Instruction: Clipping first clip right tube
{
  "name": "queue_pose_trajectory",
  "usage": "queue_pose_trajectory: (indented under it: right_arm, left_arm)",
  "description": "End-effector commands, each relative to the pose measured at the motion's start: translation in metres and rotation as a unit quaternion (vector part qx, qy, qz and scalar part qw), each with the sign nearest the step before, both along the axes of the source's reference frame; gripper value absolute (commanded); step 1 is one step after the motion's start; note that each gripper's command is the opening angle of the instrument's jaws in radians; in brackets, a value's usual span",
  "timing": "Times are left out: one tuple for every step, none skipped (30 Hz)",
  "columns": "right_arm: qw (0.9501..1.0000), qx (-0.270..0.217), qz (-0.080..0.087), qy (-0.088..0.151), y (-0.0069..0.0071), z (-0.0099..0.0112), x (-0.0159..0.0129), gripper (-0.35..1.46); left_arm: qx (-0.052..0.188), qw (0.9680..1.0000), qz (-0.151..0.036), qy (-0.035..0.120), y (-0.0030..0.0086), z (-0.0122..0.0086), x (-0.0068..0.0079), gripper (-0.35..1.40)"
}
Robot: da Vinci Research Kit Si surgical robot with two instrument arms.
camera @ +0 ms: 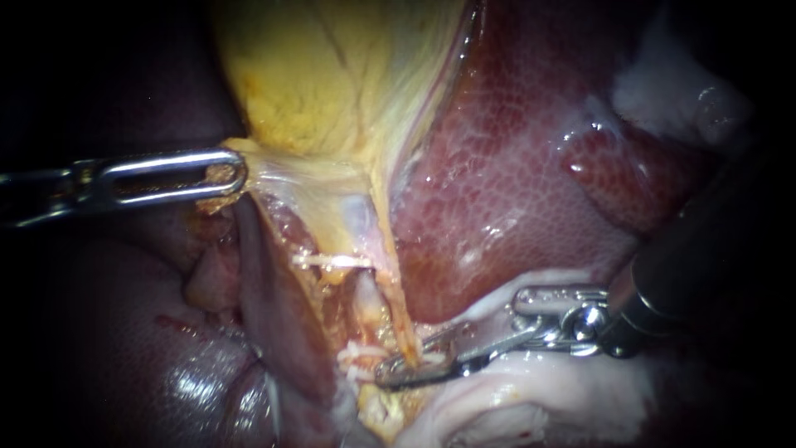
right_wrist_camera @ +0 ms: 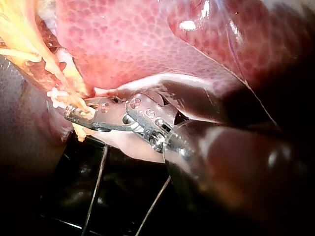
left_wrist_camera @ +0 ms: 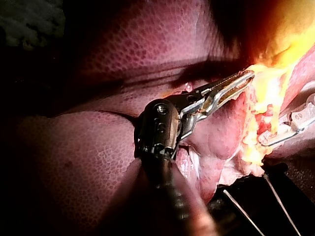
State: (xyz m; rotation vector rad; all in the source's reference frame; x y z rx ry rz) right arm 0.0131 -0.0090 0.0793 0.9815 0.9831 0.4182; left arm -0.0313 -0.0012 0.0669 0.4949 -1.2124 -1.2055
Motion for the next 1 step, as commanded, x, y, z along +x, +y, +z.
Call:
queue_pose_trajectory:
  right_arm:
    - [0.9999,-0.005,0.011,-0.004,0.0002,-0.0001,-0.0001,-0.10]
  left_arm:
    - [0.000,1.0000,0.000,0.000,0.0000,0.0001,0.0000,-0.35]
